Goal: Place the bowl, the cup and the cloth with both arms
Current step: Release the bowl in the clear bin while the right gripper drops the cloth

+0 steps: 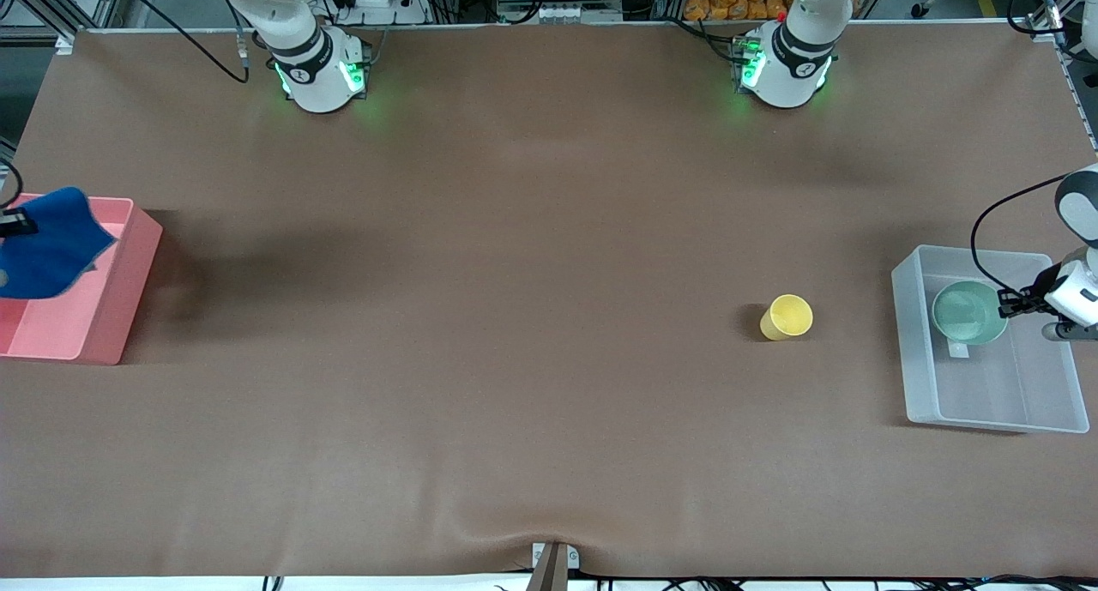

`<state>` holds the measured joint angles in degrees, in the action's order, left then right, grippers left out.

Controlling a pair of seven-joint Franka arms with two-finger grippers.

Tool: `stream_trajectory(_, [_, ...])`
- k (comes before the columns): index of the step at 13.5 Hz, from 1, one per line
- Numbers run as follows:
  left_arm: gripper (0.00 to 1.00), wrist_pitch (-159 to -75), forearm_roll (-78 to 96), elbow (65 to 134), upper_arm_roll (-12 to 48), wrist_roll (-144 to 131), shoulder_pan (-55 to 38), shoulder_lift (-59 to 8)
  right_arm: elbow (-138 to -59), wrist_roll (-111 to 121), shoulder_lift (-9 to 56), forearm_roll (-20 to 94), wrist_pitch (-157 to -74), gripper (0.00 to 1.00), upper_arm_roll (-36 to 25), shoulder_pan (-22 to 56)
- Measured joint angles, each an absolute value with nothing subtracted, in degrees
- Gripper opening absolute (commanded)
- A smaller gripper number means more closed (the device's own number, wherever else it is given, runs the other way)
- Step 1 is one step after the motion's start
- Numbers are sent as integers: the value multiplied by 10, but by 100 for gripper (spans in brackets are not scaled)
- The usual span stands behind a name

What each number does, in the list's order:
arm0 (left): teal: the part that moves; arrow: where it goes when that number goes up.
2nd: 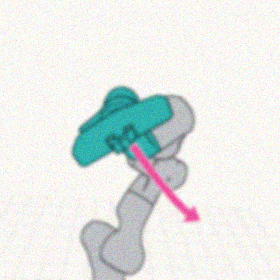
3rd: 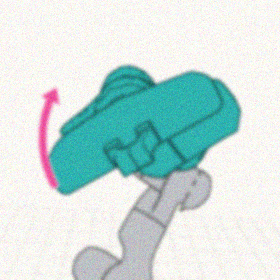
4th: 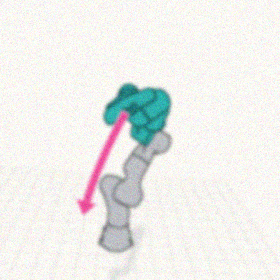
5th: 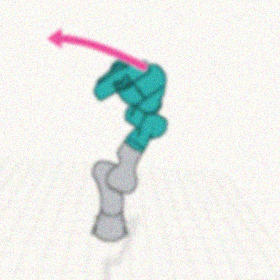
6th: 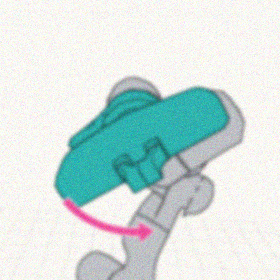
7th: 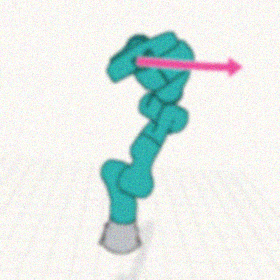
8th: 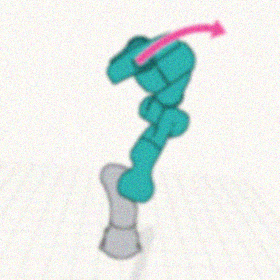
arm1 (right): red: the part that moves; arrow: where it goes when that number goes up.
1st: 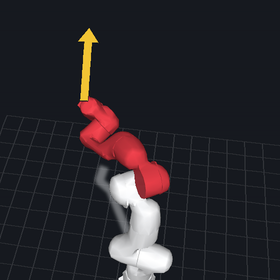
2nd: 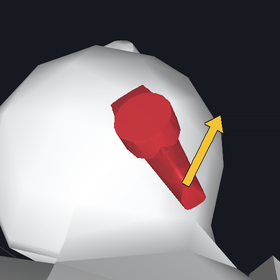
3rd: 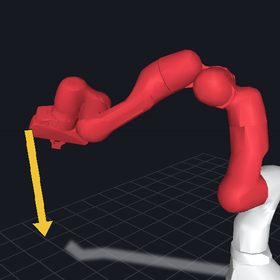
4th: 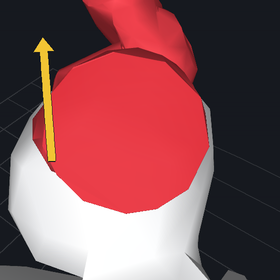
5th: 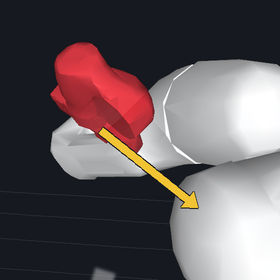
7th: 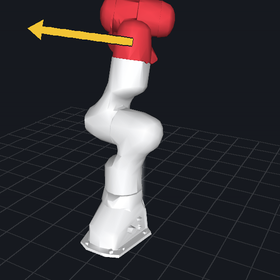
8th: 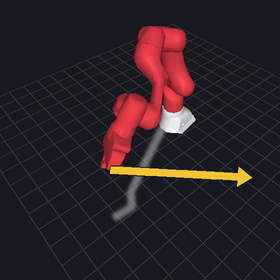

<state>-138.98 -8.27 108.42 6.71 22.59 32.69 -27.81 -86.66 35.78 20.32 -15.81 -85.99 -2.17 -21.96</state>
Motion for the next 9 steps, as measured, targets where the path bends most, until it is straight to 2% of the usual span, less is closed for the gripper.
stream_trajectory(1, [0, -1394, -83, 1087, 72, 226, 330, -278, -867, 361, 206, -159, -865, 0, -22, -234])
stream_trajectory(2, [22, -1394, -83, 1087, 80, 226, 331, -278, -868, 367, 211, -160, -873, 0, -22, -249])
stream_trajectory(4, [100, -1395, -83, 1087, 93, 225, 328, -278, -870, 390, 227, -160, -906, 0, -23, -280])
stream_trajectory(9, [100, -1393, -83, 1060, 98, 226, 321, -276, -875, 441, 282, -162, -982, 0, -24, -347])
